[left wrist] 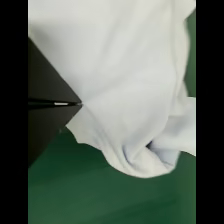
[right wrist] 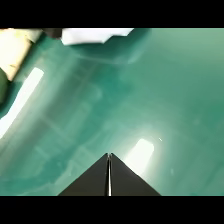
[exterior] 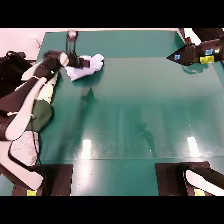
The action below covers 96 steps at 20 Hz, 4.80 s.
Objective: Fold the shirts.
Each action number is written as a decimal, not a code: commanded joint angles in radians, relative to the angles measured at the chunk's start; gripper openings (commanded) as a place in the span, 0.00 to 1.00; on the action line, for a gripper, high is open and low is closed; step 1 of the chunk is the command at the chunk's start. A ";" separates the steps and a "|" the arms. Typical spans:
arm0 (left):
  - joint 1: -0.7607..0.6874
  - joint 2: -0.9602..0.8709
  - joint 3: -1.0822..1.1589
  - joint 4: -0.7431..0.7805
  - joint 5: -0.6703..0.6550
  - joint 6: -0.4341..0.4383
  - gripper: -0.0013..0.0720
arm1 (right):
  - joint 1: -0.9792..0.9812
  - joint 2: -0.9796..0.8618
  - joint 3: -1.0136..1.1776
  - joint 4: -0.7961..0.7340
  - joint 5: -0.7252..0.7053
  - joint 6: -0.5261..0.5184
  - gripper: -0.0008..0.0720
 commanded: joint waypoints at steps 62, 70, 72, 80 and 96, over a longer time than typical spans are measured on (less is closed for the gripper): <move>0.193 0.147 -0.385 -0.737 -0.352 0.335 0.05 | -0.222 -0.281 -0.767 0.071 -0.389 0.049 0.38; 0.193 0.507 -0.148 -0.653 -0.367 0.344 0.05 | -0.199 0.060 -0.309 -0.012 -0.140 0.005 0.04; 0.193 0.649 -0.035 -0.654 -0.370 0.346 0.05 | -0.223 0.170 -0.095 -0.013 -0.047 0.020 0.04; 0.193 0.901 0.094 -0.602 -0.385 0.357 0.05 | -0.362 0.246 0.351 -0.011 0.088 0.148 0.04; 0.124 0.269 -0.300 -0.606 -0.343 0.309 0.06 | -0.130 -0.349 0.087 -0.341 0.058 0.290 0.05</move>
